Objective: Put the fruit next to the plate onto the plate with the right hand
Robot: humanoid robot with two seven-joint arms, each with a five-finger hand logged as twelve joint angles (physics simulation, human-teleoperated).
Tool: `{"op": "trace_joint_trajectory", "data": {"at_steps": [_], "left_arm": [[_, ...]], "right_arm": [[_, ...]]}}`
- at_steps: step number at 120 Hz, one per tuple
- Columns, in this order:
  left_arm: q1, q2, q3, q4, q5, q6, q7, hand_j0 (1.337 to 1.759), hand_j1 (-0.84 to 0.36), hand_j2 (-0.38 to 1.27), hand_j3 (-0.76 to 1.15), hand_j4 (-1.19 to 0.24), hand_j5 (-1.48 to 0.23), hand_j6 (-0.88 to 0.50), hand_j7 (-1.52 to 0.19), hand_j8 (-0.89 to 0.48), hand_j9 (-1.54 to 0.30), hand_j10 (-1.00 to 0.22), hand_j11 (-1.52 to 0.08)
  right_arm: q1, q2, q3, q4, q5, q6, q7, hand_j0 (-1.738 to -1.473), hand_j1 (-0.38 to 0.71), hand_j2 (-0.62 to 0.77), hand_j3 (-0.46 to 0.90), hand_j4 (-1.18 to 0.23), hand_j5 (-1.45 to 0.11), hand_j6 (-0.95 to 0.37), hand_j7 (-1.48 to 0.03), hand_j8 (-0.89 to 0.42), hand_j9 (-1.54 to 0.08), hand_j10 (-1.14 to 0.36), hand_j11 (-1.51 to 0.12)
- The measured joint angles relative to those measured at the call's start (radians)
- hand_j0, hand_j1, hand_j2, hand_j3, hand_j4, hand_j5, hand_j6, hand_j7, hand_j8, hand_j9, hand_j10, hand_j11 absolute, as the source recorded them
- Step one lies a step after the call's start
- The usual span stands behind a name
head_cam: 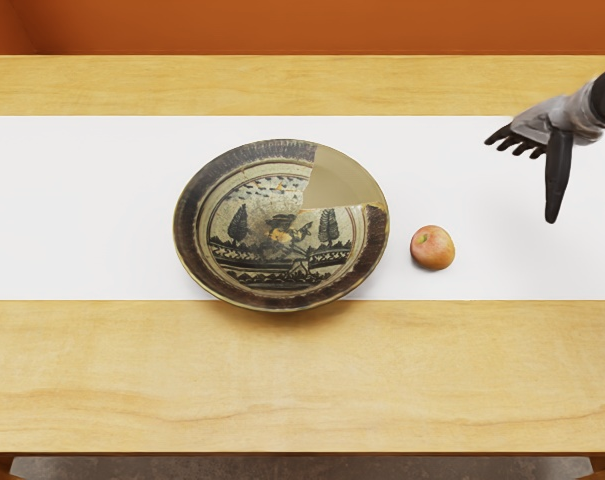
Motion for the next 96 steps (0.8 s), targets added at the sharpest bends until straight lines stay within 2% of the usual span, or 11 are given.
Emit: {"op": "trace_joint_trajectory", "data": {"at_steps": [13, 35, 41, 53, 62, 75, 96], "left_arm": [[0.000, 0.000, 0.000, 0.000, 0.000, 0.000, 0.000, 1.658, 0.35, 0.00, 0.00, 0.00, 0.00, 0.00, 0.00, 0.00, 0.00, 0.00, 0.00], [0.000, 0.000, 0.000, 0.000, 0.000, 0.000, 0.000, 1.658, 0.35, 0.00, 0.00, 0.00, 0.00, 0.00, 0.00, 0.00, 0.00, 0.00, 0.00], [0.000, 0.000, 0.000, 0.000, 0.000, 0.000, 0.000, 1.658, 0.35, 0.00, 0.00, 0.00, 0.00, 0.00, 0.00, 0.00, 0.00, 0.00, 0.00], [0.000, 0.000, 0.000, 0.000, 0.000, 0.000, 0.000, 1.658, 0.35, 0.00, 0.00, 0.00, 0.00, 0.00, 0.00, 0.00, 0.00, 0.00, 0.00], [0.000, 0.000, 0.000, 0.000, 0.000, 0.000, 0.000, 1.658, 0.35, 0.00, 0.00, 0.00, 0.00, 0.00, 0.00, 0.00, 0.00, 0.00, 0.00], [0.000, 0.000, 0.000, 0.000, 0.000, 0.000, 0.000, 1.658, 0.35, 0.00, 0.00, 0.00, 0.00, 0.00, 0.00, 0.00, 0.00, 0.00, 0.00], [0.000, 0.000, 0.000, 0.000, 0.000, 0.000, 0.000, 1.658, 0.35, 0.00, 0.00, 0.00, 0.00, 0.00, 0.00, 0.00, 0.00, 0.00, 0.00]], "right_arm": [[-0.004, 0.012, 0.007, -0.013, 0.029, 0.000, -0.008, -1.658, -0.35, 0.00, 0.00, 0.00, 0.00, 0.00, 0.00, 0.00, 0.00, 0.00, 0.00], [-0.004, 0.084, 0.053, -0.009, 0.062, 0.000, -0.012, -1.658, -0.35, 0.00, 0.00, 0.00, 0.00, 0.00, 0.00, 0.00, 0.00, 0.00, 0.00], [-0.006, 0.082, 0.073, 0.061, 0.063, 0.000, -0.012, -1.658, -0.35, 0.00, 0.00, 0.00, 0.00, 0.00, 0.00, 0.00, 0.00, 0.00, 0.00], [-0.013, 0.031, 0.087, 0.291, 0.058, -0.071, -0.013, -1.658, -0.35, 0.00, 0.00, 0.00, 0.00, 0.00, 0.00, 0.00, 0.00, 0.00, 0.00], [-0.046, -0.017, 0.090, 0.388, 0.014, -0.160, -0.013, -1.658, -0.35, 0.00, 0.00, 0.00, 0.00, 0.00, 0.00, 0.00, 0.00, 0.00, 0.00], [-0.109, -0.045, 0.090, 0.450, -0.093, -0.317, -0.013, -1.658, -0.35, 0.00, 0.00, 0.00, 0.00, 0.00, 0.00, 0.00, 0.00, 0.00, 0.00], [-0.201, -0.055, 0.090, 0.472, -0.210, -0.465, -0.013, -1.658, -0.35, 0.00, 0.00, 0.00, 0.00, 0.00, 0.00, 0.00, 0.00, 0.00, 0.00]]}}
